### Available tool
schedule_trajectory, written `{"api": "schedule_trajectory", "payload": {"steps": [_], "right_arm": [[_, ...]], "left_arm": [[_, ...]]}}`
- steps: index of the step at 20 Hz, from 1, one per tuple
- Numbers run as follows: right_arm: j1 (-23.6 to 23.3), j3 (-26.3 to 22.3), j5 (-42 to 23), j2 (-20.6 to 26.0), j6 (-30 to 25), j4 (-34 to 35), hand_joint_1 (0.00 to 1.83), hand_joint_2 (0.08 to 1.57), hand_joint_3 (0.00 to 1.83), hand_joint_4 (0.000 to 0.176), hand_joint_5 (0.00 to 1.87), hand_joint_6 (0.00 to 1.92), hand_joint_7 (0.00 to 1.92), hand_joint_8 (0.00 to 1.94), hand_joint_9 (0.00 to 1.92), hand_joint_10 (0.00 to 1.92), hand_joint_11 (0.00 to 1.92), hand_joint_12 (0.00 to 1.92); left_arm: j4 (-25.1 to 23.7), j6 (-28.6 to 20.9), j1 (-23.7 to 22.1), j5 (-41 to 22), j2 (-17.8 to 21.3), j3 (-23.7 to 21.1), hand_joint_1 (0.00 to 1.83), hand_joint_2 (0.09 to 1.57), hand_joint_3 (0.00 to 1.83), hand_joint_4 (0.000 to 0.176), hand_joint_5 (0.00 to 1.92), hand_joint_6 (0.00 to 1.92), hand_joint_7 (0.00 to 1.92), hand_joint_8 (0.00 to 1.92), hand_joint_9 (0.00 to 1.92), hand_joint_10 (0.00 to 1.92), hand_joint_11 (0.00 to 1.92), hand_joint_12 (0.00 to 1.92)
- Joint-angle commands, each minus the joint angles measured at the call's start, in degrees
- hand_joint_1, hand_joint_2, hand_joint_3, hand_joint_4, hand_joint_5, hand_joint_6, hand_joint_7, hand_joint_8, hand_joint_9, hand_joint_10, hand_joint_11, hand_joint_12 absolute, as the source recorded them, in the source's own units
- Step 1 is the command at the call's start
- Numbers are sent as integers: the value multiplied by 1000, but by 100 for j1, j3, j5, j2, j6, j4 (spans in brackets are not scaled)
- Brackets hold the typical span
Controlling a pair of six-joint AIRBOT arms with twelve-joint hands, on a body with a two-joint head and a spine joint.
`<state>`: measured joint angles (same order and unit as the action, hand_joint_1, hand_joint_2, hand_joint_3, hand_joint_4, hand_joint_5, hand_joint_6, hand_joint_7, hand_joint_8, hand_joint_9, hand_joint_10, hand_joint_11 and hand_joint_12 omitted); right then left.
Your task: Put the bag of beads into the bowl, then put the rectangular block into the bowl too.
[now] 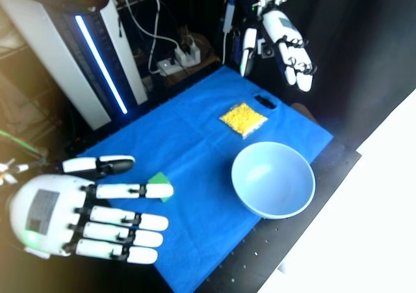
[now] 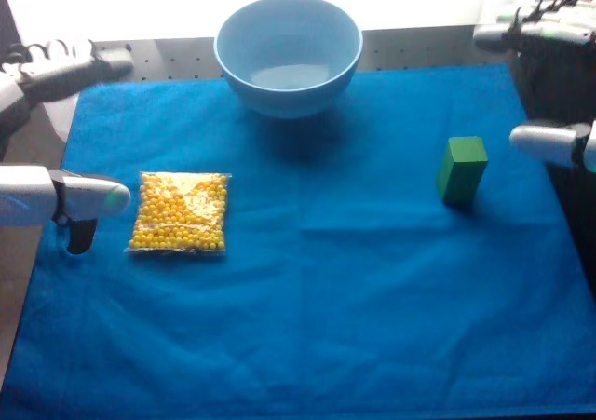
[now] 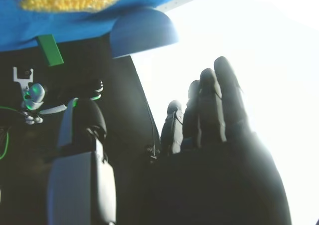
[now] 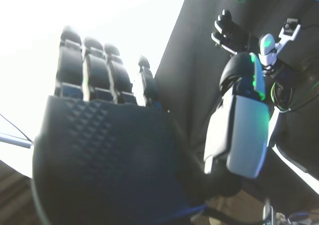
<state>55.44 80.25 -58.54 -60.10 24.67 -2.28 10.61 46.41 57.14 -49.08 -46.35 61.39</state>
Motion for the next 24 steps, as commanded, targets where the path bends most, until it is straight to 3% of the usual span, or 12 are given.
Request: {"api": "schedule_trajectory", "payload": {"steps": [1,3,4,7,8,12,14,16,17,22,23,24], "right_arm": [[-42,37,-645,-2,-27,180,682,1243,17,108,406,6,275,4,187,14,15,414],[-42,48,-642,-2,-27,168,647,1247,9,114,406,3,281,3,192,9,16,413],[-42,53,-638,-5,-27,164,631,1251,8,113,405,2,281,2,190,6,17,412],[-42,67,-625,-13,-27,157,691,1263,6,106,411,2,280,1,191,3,10,412],[-42,71,-619,-16,-27,155,674,1258,3,113,414,2,282,1,195,3,7,410],[-42,90,-611,-33,-27,144,650,1258,0,98,415,2,286,3,193,1,4,413],[-42,93,-602,-38,-27,144,622,1247,0,103,423,3,297,4,207,5,16,421],[-42,93,-597,-38,-27,143,690,1251,0,93,433,4,307,5,215,5,24,424],[-42,93,-591,-38,-27,143,692,1247,0,93,436,4,306,3,210,2,11,416],[-42,92,-585,-49,-27,144,644,1238,0,102,443,4,311,3,218,3,26,423],[-42,90,-584,-53,-27,144,645,1244,0,104,441,2,311,2,212,0,13,420],[-42,88,-582,-56,-27,145,632,1249,2,107,437,0,310,1,214,1,22,425]], "left_arm": [[-31,-69,-117,-462,-38,51,698,1004,0,115,296,3,225,4,169,7,12,338],[-308,-75,-366,-53,-120,145,741,996,0,77,300,1,207,2,112,3,0,142],[-456,-75,-478,145,-161,182,737,998,0,78,309,1,209,1,116,2,0,157],[-983,-79,-911,880,-343,350,771,945,8,41,382,0,288,0,233,0,0,581],[-1187,-86,-1082,1170,-413,421,805,935,2,0,413,1,320,1,272,5,0,687],[-1756,-92,-1431,1926,-589,555,798,929,1,0,408,0,332,0,281,4,0,735],[-1966,-90,-1500,2273,-710,622,803,939,2,42,382,0,343,2,298,7,0,711],[-2061,-90,-1524,2435,-776,650,872,946,2,41,389,2,374,6,336,13,0,766],[-2103,-89,-1529,2518,-813,661,910,943,0,16,441,10,457,17,415,27,0,897],[-2129,-88,-1532,2583,-861,678,957,995,5,1,512,5,574,8,521,19,0,1006],[-2128,-90,-1532,2582,-885,692,964,1021,3,0,628,9,713,16,648,53,24,1215],[-2128,-90,-1532,2568,-908,707,996,1077,0,0,812,1,912,123,626,559,46,1475]]}}
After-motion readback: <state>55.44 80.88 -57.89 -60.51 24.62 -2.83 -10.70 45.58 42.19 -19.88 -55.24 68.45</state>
